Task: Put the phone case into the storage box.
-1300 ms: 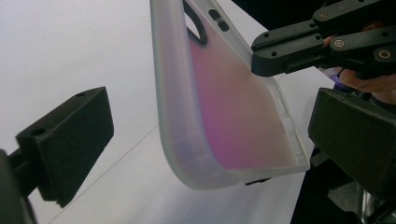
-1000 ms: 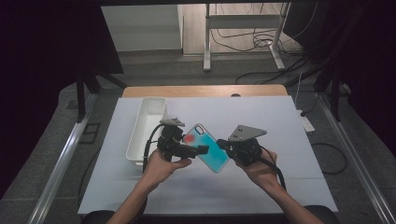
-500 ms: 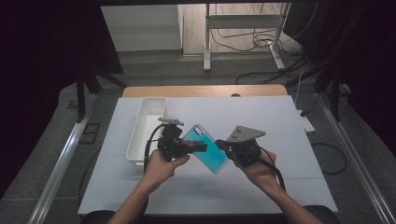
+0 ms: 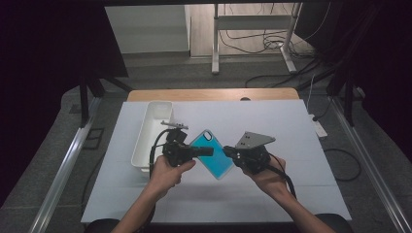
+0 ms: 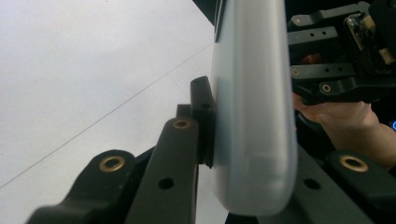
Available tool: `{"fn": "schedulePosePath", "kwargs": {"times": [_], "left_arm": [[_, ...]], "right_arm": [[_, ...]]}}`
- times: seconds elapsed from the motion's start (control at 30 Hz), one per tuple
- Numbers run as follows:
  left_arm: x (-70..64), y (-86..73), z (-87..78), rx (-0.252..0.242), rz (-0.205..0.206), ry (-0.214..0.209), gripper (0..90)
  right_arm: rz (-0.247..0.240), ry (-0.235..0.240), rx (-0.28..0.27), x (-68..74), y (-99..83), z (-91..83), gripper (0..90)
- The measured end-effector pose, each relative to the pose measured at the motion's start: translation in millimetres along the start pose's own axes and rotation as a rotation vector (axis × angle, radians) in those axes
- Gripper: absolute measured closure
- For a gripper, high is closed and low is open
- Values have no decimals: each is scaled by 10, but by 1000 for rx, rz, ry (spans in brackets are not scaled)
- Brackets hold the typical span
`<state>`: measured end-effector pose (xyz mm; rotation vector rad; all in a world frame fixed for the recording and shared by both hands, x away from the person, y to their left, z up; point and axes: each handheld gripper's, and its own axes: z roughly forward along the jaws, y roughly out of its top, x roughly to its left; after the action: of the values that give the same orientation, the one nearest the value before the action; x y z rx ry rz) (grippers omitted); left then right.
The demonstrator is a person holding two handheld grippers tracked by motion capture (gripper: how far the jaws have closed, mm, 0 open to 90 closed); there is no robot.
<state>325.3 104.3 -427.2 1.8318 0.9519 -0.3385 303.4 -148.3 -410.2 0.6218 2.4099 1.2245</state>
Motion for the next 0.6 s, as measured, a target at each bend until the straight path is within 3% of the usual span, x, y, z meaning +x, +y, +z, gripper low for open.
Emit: {"fn": "schedulePosePath", "kwargs": {"times": [0.07,0.33,0.47,0.6], "left_arm": [[-1,1,-5,1,5,5,855],[15,12,-63,6,31,6,854],[13,17,-78,13,49,-2,854],[3,19,-77,25,74,-4,853]], "right_arm": [[11,6,0,-6,1,-7,757],[100,96,24,-129,-10,-22,391],[168,185,54,-209,-32,24,152],[161,221,77,-219,-59,71,15]]}}
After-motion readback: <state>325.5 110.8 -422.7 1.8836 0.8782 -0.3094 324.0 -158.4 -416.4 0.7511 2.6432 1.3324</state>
